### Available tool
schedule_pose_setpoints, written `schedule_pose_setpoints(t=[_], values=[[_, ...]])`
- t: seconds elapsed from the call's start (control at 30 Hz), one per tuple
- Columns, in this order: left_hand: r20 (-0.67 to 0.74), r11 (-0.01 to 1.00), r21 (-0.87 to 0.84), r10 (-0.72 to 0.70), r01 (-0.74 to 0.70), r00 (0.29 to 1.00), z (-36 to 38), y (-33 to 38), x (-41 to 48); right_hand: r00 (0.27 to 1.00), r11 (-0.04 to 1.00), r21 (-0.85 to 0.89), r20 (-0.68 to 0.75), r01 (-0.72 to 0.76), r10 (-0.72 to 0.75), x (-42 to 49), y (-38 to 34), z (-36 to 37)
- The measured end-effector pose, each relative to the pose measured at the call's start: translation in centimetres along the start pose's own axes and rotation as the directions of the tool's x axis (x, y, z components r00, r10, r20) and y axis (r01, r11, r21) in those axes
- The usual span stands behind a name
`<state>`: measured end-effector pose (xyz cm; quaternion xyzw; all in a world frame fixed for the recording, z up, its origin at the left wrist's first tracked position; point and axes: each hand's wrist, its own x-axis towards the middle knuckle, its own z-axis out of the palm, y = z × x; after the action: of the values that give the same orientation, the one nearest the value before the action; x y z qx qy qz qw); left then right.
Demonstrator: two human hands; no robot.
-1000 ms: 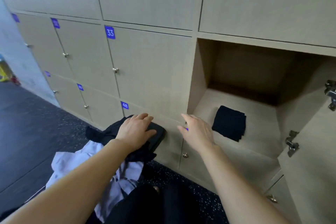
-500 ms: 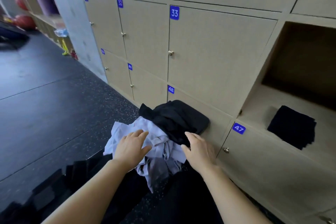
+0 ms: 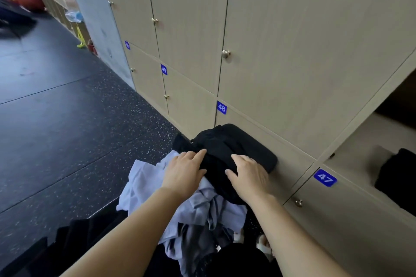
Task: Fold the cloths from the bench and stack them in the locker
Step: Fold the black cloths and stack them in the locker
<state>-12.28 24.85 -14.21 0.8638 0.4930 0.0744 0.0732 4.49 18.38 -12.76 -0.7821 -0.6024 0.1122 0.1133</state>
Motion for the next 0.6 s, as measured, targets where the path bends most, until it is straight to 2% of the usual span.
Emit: schedule_pose_setpoints(t=[0.17,0.27,0.4,0.5,0.6], values=[[0.002,0.999,0.042,0.005,-0.005,1.0,2.0,-0.7,1.9,0.999,0.999,-0.032,-0.039,-0.008,0.007,2.4,0.1,1.6],[0.017,1.0,0.007,0.01,-0.01,1.0,3.0,-1.7,1.8,0.997,0.999,-0.035,-0.081,-0.019,0.016,3.4,0.4,2.3],[-0.03,0.998,0.063,0.023,-0.021,0.999,3.7,-2.5,1.5,0.993,0.999,-0.034,-0.116,-0.042,0.037,3.8,0.2,2.4],[-0.025,0.999,-0.041,-0.011,0.01,1.0,3.1,-2.2,0.8,0.978,0.963,0.242,-0.14,-0.118,0.155,3.7,-0.4,1.3],[-0.094,0.997,-0.074,-0.042,0.035,0.995,2.2,-2.0,0.4,0.971,0.791,0.593,-0.063,-0.15,0.232,3.5,-1.0,-0.3]])
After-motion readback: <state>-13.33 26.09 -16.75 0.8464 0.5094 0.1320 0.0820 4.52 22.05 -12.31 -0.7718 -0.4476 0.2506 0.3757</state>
